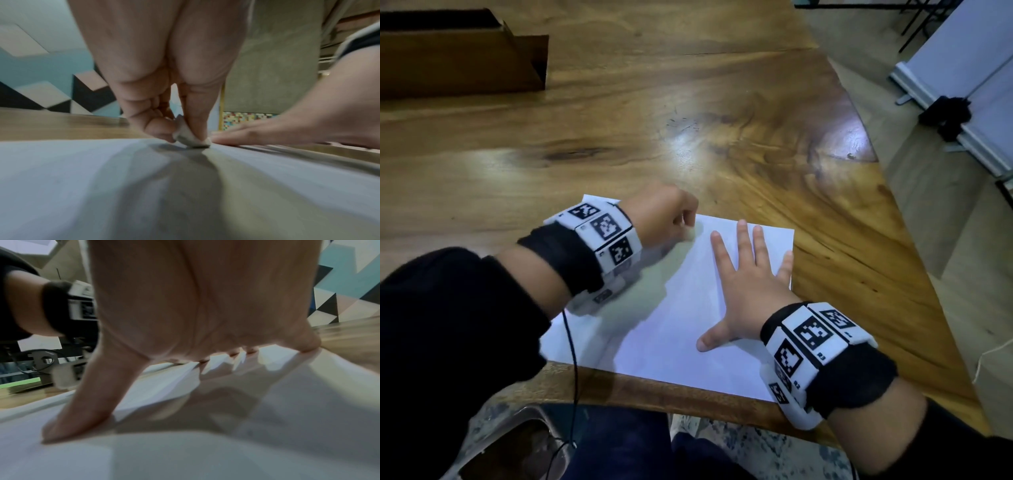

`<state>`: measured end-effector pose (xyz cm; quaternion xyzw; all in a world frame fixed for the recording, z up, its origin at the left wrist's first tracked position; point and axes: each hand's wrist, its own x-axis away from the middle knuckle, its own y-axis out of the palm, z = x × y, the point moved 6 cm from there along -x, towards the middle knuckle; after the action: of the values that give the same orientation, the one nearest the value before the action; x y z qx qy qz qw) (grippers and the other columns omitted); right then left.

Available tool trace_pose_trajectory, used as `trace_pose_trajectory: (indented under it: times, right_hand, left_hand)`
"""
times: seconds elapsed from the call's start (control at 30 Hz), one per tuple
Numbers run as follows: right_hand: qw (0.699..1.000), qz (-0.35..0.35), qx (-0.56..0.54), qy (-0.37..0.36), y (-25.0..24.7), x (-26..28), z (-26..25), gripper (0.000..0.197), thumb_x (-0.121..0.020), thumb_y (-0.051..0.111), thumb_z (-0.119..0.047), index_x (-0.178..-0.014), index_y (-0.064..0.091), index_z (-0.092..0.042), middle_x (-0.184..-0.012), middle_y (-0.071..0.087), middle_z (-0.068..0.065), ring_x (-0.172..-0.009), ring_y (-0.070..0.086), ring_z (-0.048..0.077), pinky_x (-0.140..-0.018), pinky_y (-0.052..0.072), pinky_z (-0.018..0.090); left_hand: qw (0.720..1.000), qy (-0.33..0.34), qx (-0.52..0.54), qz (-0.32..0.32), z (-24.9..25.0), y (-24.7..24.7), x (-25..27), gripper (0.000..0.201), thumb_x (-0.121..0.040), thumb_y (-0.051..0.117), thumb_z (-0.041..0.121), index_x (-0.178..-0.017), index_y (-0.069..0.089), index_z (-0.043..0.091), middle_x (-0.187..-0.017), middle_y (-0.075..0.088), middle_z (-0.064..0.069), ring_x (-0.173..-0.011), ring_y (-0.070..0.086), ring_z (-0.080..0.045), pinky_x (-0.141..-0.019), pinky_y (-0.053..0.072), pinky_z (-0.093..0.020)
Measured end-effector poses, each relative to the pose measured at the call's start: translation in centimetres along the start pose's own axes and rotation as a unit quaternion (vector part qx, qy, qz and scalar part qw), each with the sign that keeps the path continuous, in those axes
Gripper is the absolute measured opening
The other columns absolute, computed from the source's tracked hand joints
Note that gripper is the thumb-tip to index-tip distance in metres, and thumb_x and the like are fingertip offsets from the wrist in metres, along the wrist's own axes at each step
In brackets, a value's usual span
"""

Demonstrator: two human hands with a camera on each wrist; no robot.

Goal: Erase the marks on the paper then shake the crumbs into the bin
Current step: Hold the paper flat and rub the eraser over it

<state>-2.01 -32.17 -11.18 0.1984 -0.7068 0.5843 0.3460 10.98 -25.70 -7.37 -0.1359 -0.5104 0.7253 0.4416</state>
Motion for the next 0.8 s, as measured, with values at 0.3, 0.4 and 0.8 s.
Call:
trace_pose_trajectory:
  times: [0.3,0.4,0.8]
  right_hand:
    - [1.000,-0.001,-0.001,0.000,0.1,-0.2,0.1,0.152,-0.052,0.075,-0.072,-0.139,-0.039,-0.024,-0.140,-0.052,0.013,-0.130,-0.045,0.032,-0.105,-0.012,0.069]
    - [1.000,-0.003,0.006,0.003,0.1,-0.2,0.0,0.151,-0.052,0.074,-0.072,-0.139,-0.040,-0.024,-0.140,-0.052,0.013,-0.130,-0.045,0.032,-0.105,-0.011,0.069]
    - [1.000,-0.005,0.010,0.006,0.0,-0.2,-0.1,0.152,-0.052,0.075,-0.073,-0.139,-0.039,-0.023,-0.140,-0.051,0.014,-0.131,-0.044,0.033,-0.104,-0.011,0.070]
  left_hand:
    - [0.988,0.048,-0.011,-0.144,0.0,2.9,3.7,0.007,-0.075,0.065,0.021,-0.078,0.063,0.014,-0.082,0.064,-0.005,-0.077,0.056,-0.021,-0.070,0.045,-0.028]
    - [0.998,0.043,-0.018,-0.034,-0.1,1.3,1.3,0.005,-0.076,0.064,0.012,-0.079,0.061,0.011,-0.078,0.056,-0.003,-0.074,0.051,-0.023,-0.063,0.033,-0.025]
    - [0.997,0.013,-0.004,-0.076,-0.6,0.5,1.8,0.011,-0.075,0.067,0.020,-0.085,0.063,0.015,-0.076,0.059,-0.001,-0.072,0.051,-0.020,-0.062,0.040,-0.024]
